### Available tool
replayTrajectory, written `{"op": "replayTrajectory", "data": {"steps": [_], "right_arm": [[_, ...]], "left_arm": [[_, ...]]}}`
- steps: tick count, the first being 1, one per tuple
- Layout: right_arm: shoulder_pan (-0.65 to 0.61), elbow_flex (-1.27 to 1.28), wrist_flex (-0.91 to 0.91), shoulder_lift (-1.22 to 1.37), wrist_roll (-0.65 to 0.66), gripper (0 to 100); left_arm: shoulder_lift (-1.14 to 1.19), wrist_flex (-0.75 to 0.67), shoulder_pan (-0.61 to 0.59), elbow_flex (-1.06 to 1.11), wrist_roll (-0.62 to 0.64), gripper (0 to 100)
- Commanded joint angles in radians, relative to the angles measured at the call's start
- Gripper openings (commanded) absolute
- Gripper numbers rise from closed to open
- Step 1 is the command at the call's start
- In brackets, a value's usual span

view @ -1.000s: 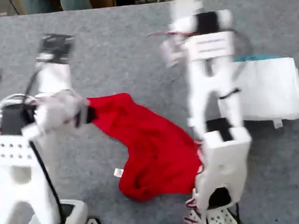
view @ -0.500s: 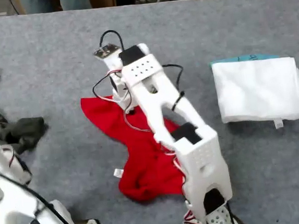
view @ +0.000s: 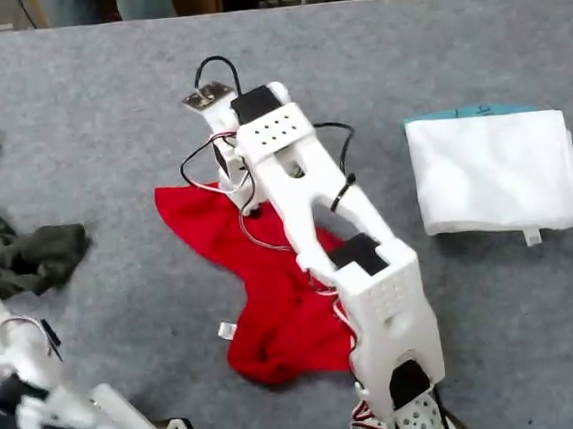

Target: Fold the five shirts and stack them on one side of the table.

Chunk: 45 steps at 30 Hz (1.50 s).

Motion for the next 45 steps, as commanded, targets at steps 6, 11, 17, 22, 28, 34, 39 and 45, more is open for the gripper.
{"op": "replayTrajectory", "data": {"steps": [6, 11, 17, 22, 28, 34, 39, 45], "right_arm": [[-0.08, 0.156, -0.169, 0.054, -0.117, 16.6], [-0.074, 0.173, -0.216, 0.087, -0.117, 1.1], [-0.018, 0.171, -0.187, 0.045, -0.112, 1.3], [0.051, 0.171, -0.133, -0.067, -0.11, 1.3], [0.157, 0.174, -0.098, -0.165, -0.1, 1.3], [0.23, 0.177, -0.055, -0.208, -0.046, 1.4], [0.229, 0.18, -0.051, -0.214, -0.046, 1.4], [0.195, 0.044, 0.006, -0.216, -0.054, 1.4]], "left_arm": [[-0.109, 0.008, 0.012, 0.039, -0.101, 18], [-0.118, 0.008, 0.012, 0.047, -0.1, 18], [-0.12, 0.008, 0.013, 0.041, -0.101, 18], [-0.12, 0.008, 0.022, 0.044, -0.101, 18], [-0.118, 0.008, 0.021, 0.039, -0.118, 18], [-0.12, 0.008, -0.031, 0.068, -0.169, 18], [-0.12, 0.034, -0.134, 0.051, -0.207, 18], [-0.11, 0.029, -0.107, -0.007, -0.216, 18]]}}
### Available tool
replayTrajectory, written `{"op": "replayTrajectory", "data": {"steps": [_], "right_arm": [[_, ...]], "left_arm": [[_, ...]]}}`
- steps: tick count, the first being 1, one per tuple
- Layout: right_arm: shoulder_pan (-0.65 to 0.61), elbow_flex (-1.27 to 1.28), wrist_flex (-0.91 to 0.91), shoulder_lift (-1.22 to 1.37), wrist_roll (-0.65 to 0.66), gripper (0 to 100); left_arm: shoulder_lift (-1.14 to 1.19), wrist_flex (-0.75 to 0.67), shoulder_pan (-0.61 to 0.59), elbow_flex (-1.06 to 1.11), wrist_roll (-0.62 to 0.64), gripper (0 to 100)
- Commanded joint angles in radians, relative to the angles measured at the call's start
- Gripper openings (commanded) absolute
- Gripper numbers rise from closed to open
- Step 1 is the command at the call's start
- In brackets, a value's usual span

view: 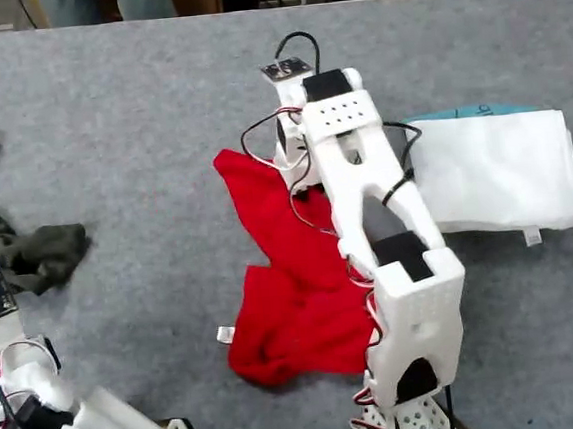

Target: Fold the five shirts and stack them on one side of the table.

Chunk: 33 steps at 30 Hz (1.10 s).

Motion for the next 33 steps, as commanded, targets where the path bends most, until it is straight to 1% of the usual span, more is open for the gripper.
{"op": "replayTrajectory", "data": {"steps": [1, 4, 7, 10, 13, 16, 20, 22, 27, 30, 33], "right_arm": [[-0.009, -0.176, 0.086, -0.062, 0.008, 1.4], [0.017, -0.331, 0.118, -0.064, 0.009, 1.4], [0.023, -0.404, 0.117, -0.079, 0.006, 1.4], [-0.023, -0.438, 0.115, -0.097, 0.003, 1.4], [-0.058, -0.492, 0.114, -0.12, -0.011, 1.4], [-0.064, -0.559, 0.114, -0.154, -0.08, 1.4], [-0.066, -0.639, 0.112, -0.17, -0.103, 1.5], [-0.068, -0.63, 0.109, -0.165, -0.103, 1.5], [-0.064, -0.549, 0.031, -0.077, -0.103, 1.5], [-0.063, -0.568, 0.018, -0.041, -0.103, 1.5], [-0.043, -0.598, 0.017, -0.033, -0.103, 1.5]], "left_arm": [[0.005, -0.025, 0.013, -0.056, -0.031, 18], [0.006, -0.06, 0.044, -0.025, -0.046, 18], [0.006, -0.074, 0.171, 0.041, -0.049, 18], [0.008, -0.083, 0.317, 0.056, -0.043, 18], [0.008, -0.14, 0.469, 0.056, 0.043, 18], [0.038, -0.206, 0.59, 0.051, 0.126, 18], [0.224, -0.29, 0.714, 0.018, 0.238, 18], [0.356, -0.321, 0.776, -0.058, 0.313, 18], [0.692, -0.368, 1.004, -0.289, 0.477, 18], [0.882, -0.443, 1.093, -0.39, 0.614, 18], [1.054, -0.47, 1.156, -0.507, 0.763, 18]]}}
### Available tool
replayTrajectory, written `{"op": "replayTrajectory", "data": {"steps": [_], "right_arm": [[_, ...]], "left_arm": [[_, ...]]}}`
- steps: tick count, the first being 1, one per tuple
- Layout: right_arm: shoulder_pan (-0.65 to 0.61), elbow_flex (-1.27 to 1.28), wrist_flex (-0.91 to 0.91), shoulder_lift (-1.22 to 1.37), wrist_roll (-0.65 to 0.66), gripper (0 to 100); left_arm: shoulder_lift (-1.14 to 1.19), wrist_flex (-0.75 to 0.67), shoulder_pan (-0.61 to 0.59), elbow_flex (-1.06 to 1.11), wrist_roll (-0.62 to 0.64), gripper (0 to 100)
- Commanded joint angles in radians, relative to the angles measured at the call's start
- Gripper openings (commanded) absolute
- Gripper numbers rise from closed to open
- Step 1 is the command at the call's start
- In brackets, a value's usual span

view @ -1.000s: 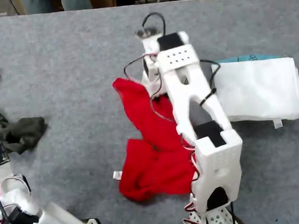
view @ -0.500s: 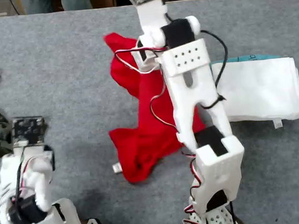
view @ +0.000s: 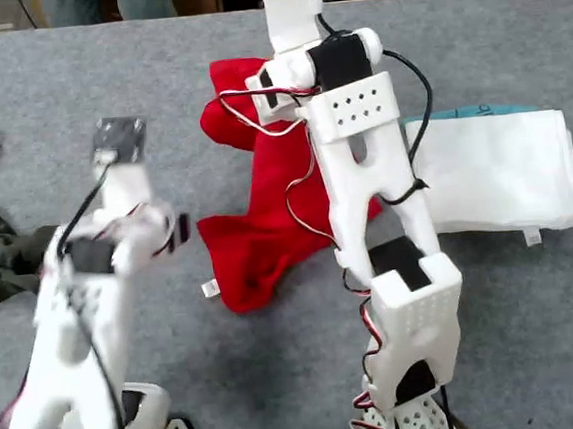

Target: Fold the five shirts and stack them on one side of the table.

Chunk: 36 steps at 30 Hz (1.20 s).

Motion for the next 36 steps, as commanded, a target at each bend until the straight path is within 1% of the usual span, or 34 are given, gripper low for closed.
{"op": "replayTrajectory", "data": {"steps": [1, 5, 8, 10, 13, 15, 17, 18, 19, 21, 25, 28, 31, 33, 36], "right_arm": [[0.02, -0.053, -0.026, -0.004, -0.003, 1.5], [0.068, -0.036, -0.08, -0.001, 0.0, 1.5], [0.13, -0.019, -0.114, 0.013, 0.0, 1.5], [0.163, -0.015, -0.121, 0.03, 0.009, 1.5], [0.167, -0.018, -0.118, 0.056, 0.051, 1.5], [0.166, -0.022, -0.121, 0.071, 0.069, 1.5], [0.167, -0.022, -0.123, 0.081, 0.097, 1.5], [0.169, -0.022, -0.123, 0.084, 0.115, 1.5], [0.17, -0.022, -0.123, 0.084, 0.132, 1.5], [0.178, -0.021, -0.123, 0.084, 0.152, 1.5], [0.183, -0.024, -0.123, 0.077, 0.153, 1.5], [0.176, -0.024, -0.126, 0.079, 0.17, 1.5], [0.164, -0.024, -0.126, 0.084, 0.238, 1.8], [0.166, -0.024, -0.135, 0.079, 0.209, 7.0], [0.18, -0.028, -0.146, 0.076, 0.137, 25.2]], "left_arm": [[0.201, -0.038, 0.081, -0.163, 0.169, 18], [0.402, -0.055, 0.165, -0.219, 0.181, 18], [0.526, -0.075, 0.231, -0.239, 0.184, 18], [0.591, -0.1, 0.262, -0.246, 0.187, 18], [0.66, -0.133, 0.285, -0.263, 0.189, 18], [0.686, -0.153, 0.288, -0.269, 0.183, 14], [0.692, -0.164, 0.283, -0.271, 0.181, 5], [0.692, -0.164, 0.282, -0.271, 0.181, 2], [0.692, -0.16, 0.28, -0.271, 0.181, 4], [0.689, -0.14, 0.274, -0.272, 0.18, 2], [0.629, -0.043, 0.2, -0.291, 0.175, 3], [0.546, -0.009, 0.082, -0.291, 0.127, 3], [0.48, -0.002, -0.041, -0.288, 0.083, 3], [0.457, 0.021, -0.108, -0.288, 0.034, 3], [0.456, 0.058, -0.142, -0.286, 0.008, 3]]}}
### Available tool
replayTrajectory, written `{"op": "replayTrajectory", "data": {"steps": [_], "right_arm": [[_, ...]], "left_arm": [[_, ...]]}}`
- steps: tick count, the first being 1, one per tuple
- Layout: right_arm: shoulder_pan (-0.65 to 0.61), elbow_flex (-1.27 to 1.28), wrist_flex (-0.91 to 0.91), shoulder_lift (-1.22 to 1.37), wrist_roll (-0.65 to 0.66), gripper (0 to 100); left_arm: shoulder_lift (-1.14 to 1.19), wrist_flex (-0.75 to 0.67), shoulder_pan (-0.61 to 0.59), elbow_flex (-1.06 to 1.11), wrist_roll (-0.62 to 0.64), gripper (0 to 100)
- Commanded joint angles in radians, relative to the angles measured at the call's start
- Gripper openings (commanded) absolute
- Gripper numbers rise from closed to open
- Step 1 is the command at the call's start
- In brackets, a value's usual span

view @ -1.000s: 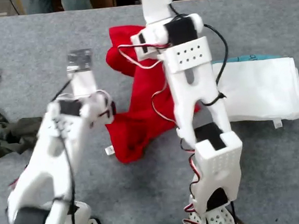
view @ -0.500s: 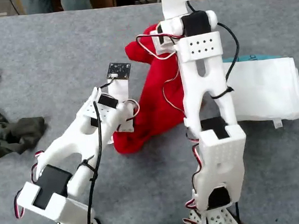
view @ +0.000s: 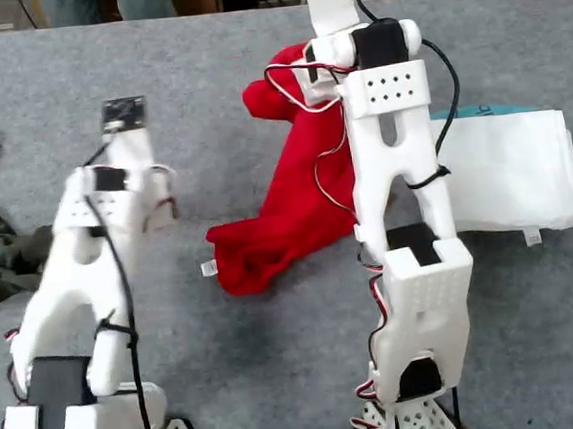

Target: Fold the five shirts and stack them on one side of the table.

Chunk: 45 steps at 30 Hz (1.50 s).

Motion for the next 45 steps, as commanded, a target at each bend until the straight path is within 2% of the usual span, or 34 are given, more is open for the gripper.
{"op": "replayTrajectory", "data": {"steps": [1, 4, 7, 11, 15, 18, 25, 28, 31, 36, 41, 45], "right_arm": [[0.017, -0.042, -0.021, -0.019, -0.049, 31.4], [0.043, -0.122, 0.003, -0.025, -0.057, 45.6], [0.078, -0.268, 0.057, -0.025, -0.103, 47.0], [0.155, -0.472, 0.203, -0.025, -0.141, 37.3], [0.293, -0.545, 0.204, -0.025, -0.13, 16.2], [0.367, -0.518, 0.204, -0.025, -0.074, 4.7], [0.483, -0.426, 0.204, -0.027, -0.068, 2.9], [0.506, -0.412, 0.204, -0.027, -0.063, 2.9], [0.517, -0.406, 0.204, -0.025, -0.061, 2.9], [0.509, -0.397, 0.204, -0.019, -0.06, 2.9], [0.471, -0.397, 0.204, -0.019, -0.06, 2.9], [0.42, -0.386, 0.204, -0.019, -0.06, 2.9]], "left_arm": [[-0.043, 0.028, -0.015, -0.041, -0.028, 3], [-0.043, 0.028, 0.125, -0.077, -0.032, 3], [-0.043, 0.021, 0.294, -0.111, -0.026, 9], [-0.008, -0.086, 0.409, -0.15, -0.031, 15], [0.126, -0.157, 0.467, -0.209, -0.032, 16], [0.267, -0.126, 0.518, -0.278, -0.032, 16], [0.514, -0.046, 0.615, -0.461, -0.034, 15], [0.559, -0.025, 0.619, -0.506, -0.034, 14], [0.563, 0.015, 0.61, -0.527, -0.034, 2], [0.479, 0.207, 0.542, -0.562, -0.04, 3], [0.252, 0.338, 0.378, -0.545, -0.13, 3], [0.092, 0.347, 0.143, -0.464, -0.153, 3]]}}
